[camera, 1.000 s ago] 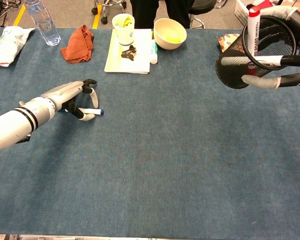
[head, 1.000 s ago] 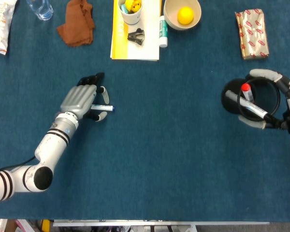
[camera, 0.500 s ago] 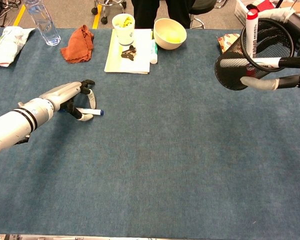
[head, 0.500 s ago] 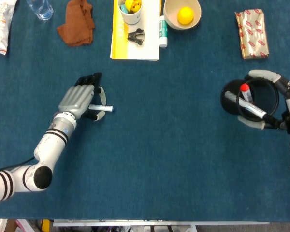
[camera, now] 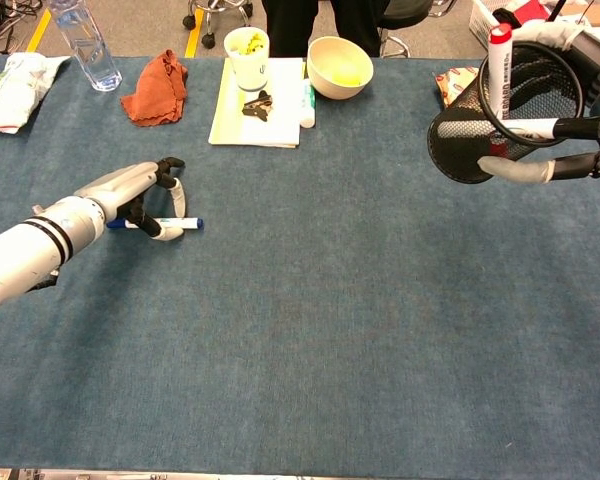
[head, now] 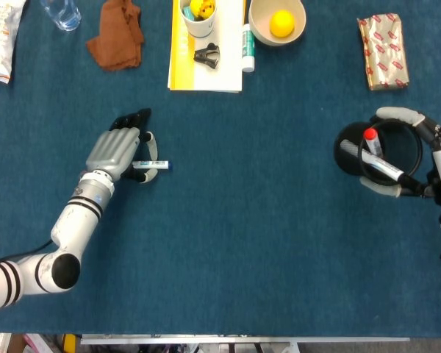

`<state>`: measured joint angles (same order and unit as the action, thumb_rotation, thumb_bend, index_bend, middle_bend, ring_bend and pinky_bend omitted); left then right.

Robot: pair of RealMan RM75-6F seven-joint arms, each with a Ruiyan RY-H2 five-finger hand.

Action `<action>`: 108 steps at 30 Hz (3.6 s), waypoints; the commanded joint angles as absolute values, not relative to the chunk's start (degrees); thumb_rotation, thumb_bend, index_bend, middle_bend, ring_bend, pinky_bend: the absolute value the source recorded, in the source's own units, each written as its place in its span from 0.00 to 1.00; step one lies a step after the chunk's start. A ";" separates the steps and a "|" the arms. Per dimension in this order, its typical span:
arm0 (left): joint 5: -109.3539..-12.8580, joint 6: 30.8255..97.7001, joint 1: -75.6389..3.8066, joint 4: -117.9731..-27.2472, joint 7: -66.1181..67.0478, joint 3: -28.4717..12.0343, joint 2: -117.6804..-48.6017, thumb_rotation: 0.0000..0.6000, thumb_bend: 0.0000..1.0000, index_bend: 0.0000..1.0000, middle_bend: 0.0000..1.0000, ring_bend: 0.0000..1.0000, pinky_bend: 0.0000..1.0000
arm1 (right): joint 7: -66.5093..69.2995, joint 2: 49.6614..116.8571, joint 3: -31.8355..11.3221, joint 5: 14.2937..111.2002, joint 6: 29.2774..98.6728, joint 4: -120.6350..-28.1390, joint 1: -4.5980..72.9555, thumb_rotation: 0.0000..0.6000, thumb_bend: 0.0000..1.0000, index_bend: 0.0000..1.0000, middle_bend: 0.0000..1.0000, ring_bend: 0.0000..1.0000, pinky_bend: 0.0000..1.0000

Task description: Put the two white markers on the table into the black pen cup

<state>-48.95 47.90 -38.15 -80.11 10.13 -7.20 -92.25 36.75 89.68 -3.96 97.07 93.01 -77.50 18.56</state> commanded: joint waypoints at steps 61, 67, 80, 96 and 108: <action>-45.35 59.64 -39.78 -120.79 4.01 -24.39 -69.62 1.00 0.27 0.65 0.00 0.00 0.00 | 37.80 101.52 -1.60 94.39 82.78 -66.78 21.42 1.00 0.00 0.45 0.53 0.43 0.42; -43.68 57.83 -41.35 -123.97 1.88 -25.49 -68.45 1.00 0.27 0.65 0.00 0.00 0.00 | 38.59 103.98 -2.25 93.55 81.56 -64.29 22.20 1.00 0.00 0.45 0.53 0.43 0.42; -43.16 53.81 -44.78 -126.76 -5.53 -27.57 -69.22 1.00 0.27 0.65 0.00 0.00 0.00 | 40.99 110.13 -3.13 92.59 79.82 -57.87 23.90 1.00 0.00 0.45 0.53 0.43 0.42; -43.47 49.75 -46.28 -127.43 -17.85 -29.81 -72.03 1.00 0.27 0.66 0.00 0.00 0.00 | 41.19 113.32 -3.40 93.28 79.03 -54.52 26.43 1.00 0.00 0.45 0.53 0.43 0.42; -47.95 46.38 -45.56 -124.54 -27.41 -30.54 -75.24 1.00 0.27 0.67 0.00 0.00 0.00 | 40.11 113.59 -3.00 93.47 77.19 -56.20 28.07 1.00 0.00 0.45 0.53 0.43 0.42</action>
<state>-47.36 46.54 -45.70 -125.09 -26.80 -30.61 -74.67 40.13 113.57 -3.02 93.46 77.21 -56.17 28.04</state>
